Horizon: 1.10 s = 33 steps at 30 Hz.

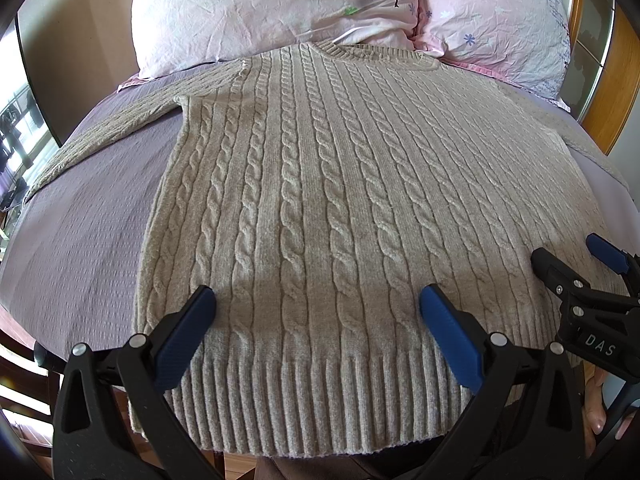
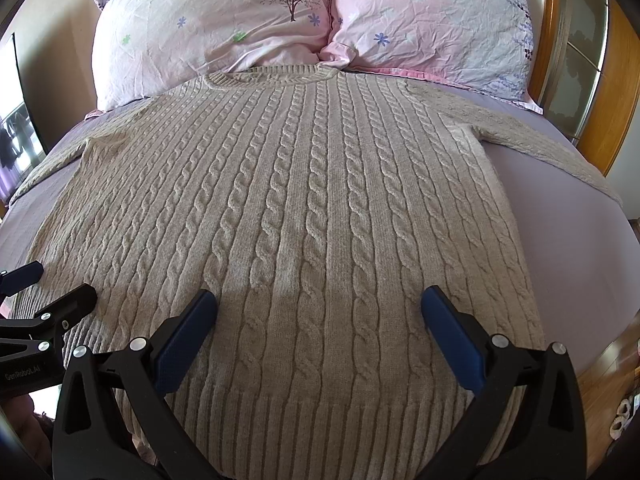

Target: Fold small clothes

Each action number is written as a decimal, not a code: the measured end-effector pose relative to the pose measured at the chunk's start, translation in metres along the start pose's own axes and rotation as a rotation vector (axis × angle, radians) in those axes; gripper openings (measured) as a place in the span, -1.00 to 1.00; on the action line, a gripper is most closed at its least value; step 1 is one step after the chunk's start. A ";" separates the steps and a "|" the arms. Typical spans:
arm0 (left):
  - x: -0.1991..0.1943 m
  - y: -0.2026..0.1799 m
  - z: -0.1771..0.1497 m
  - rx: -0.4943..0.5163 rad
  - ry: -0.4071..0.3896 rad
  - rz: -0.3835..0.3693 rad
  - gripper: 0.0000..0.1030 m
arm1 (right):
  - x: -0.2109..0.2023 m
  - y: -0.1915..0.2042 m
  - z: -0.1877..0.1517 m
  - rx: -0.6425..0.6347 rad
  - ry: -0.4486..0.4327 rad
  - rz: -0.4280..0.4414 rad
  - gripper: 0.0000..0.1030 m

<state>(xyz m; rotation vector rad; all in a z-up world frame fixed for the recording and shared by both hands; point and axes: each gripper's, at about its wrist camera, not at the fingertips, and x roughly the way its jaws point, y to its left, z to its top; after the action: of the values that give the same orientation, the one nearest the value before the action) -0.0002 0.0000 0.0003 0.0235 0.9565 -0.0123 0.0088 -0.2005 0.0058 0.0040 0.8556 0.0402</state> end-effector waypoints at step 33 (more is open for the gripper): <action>0.000 0.000 0.000 0.000 -0.003 0.000 0.97 | 0.002 0.001 0.000 0.008 -0.009 -0.008 0.97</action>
<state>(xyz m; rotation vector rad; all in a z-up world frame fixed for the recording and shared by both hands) -0.0003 0.0000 0.0004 0.0239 0.9533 -0.0121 0.0100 -0.1999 0.0042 0.0085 0.8472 0.0289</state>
